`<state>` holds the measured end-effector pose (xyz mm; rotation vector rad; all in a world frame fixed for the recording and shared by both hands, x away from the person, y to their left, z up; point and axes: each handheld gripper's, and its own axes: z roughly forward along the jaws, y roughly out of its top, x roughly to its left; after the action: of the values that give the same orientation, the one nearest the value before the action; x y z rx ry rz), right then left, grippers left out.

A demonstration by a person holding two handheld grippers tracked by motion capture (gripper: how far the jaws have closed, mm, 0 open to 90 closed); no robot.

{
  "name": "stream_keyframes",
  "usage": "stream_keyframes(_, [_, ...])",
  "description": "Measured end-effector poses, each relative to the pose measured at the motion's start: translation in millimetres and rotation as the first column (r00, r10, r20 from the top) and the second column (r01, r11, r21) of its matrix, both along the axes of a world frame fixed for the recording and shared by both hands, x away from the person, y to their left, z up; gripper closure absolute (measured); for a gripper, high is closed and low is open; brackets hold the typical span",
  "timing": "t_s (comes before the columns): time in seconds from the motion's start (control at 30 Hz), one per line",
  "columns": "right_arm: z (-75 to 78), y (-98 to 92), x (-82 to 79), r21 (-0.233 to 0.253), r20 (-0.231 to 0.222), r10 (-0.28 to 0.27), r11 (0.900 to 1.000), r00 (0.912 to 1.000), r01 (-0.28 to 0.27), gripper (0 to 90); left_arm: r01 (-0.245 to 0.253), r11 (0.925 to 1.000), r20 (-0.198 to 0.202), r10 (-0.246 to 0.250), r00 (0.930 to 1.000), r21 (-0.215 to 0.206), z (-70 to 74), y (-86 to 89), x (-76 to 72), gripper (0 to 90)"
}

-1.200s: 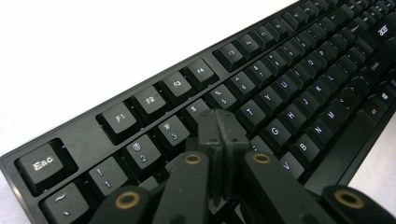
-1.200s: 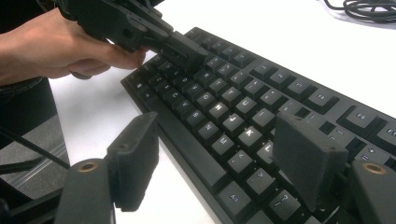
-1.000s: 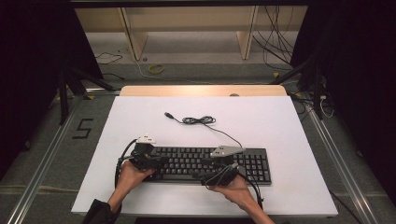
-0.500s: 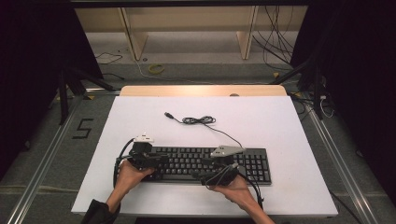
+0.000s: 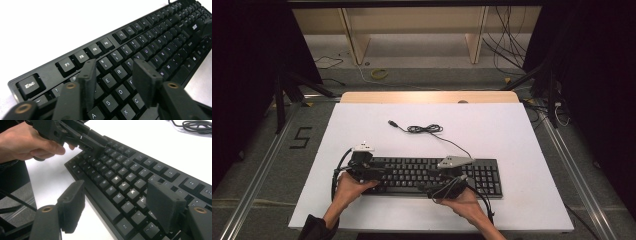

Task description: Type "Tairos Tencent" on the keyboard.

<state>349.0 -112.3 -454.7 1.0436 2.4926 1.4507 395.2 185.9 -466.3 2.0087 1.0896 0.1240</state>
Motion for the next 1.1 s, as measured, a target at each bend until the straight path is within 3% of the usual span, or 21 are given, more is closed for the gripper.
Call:
stream_keyframes(0.7, [-0.9,4.4,0.9,-0.001,0.001,0.004,1.0,1.0,-0.004,34.5,-0.037,0.9963,0.03,0.04,0.9988,-0.078,6.3,7.4,-9.5,37.7])
stream_keyframes(1.1, [-3.2,10.2,2.9,-0.021,-0.003,-0.003,1.0,1.0,0.003,48.6,-0.037,0.9919,0.065,0.045,0.9969,-0.122,10.5,7.7,-16.4,35.0])
